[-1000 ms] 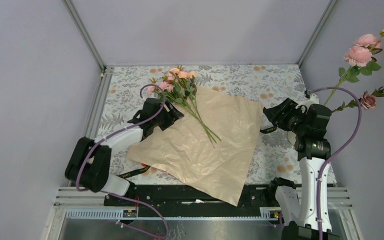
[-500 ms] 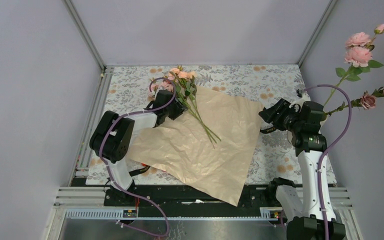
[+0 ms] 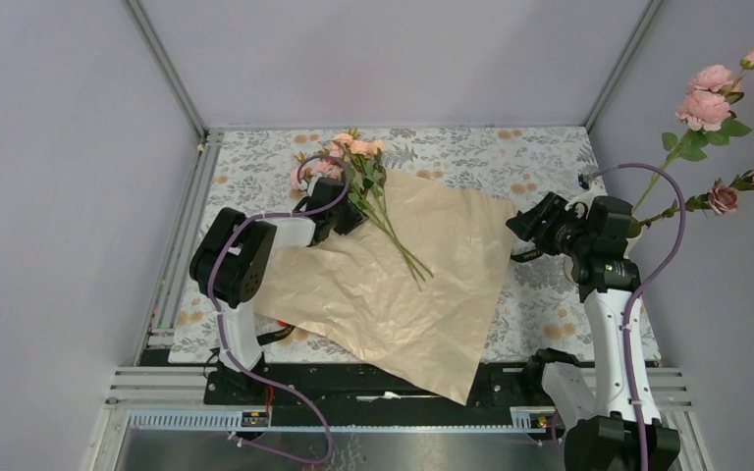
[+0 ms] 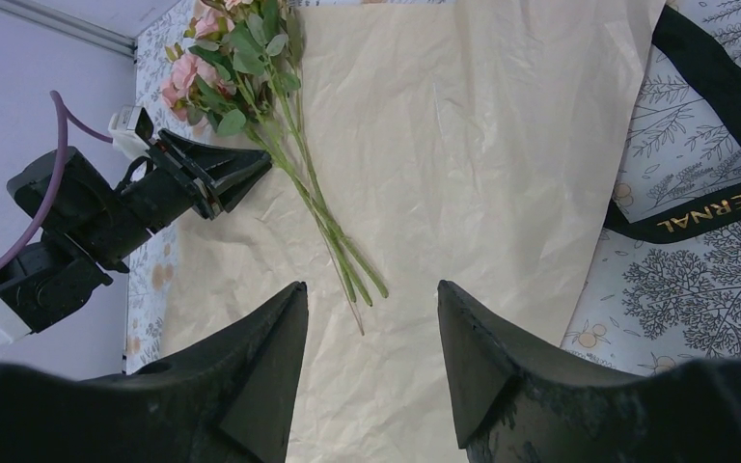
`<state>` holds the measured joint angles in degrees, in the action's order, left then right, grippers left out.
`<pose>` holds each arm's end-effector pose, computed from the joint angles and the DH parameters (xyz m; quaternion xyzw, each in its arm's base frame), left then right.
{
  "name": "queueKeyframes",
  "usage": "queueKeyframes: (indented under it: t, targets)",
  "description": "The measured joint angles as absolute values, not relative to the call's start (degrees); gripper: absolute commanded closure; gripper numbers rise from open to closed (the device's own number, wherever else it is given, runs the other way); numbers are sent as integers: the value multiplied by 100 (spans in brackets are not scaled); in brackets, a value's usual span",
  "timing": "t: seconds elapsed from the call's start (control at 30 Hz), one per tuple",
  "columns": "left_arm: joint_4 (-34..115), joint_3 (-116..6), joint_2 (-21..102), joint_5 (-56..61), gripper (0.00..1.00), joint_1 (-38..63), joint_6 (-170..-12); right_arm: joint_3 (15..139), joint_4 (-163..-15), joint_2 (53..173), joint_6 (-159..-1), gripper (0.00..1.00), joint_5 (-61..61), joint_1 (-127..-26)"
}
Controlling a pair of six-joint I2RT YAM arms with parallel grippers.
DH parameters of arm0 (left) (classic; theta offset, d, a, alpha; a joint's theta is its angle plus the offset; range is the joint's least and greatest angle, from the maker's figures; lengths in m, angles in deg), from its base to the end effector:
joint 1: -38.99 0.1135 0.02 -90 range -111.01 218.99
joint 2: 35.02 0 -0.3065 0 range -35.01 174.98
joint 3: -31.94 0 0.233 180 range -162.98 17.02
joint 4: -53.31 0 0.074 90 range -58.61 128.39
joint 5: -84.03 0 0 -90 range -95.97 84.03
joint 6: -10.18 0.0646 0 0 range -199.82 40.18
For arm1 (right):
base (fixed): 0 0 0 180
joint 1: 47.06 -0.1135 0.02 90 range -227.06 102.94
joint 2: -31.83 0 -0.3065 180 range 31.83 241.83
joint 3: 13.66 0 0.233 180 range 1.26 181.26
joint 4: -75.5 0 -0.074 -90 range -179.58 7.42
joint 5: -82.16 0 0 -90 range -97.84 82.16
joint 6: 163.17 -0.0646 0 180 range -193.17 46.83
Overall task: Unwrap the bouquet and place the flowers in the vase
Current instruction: Pick up the fake flower from the wrapping paper.
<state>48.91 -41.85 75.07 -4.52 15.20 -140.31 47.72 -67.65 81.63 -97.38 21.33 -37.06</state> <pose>0.3819 -0.1702 0.1730 -0.2811 0.8642 -0.2883 0.3015 0.1713 0.0018 0.3387 0.1116 0.8209 0.2751 0.4878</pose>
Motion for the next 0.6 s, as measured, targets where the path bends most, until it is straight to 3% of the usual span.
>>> queueKeyframes:
  t: [0.6]
  targets:
    - [5488, -4133, 7533, -472, 74, 1509, -14379, 4731, -6776, 8325, -9620, 42, 2176, -3726]
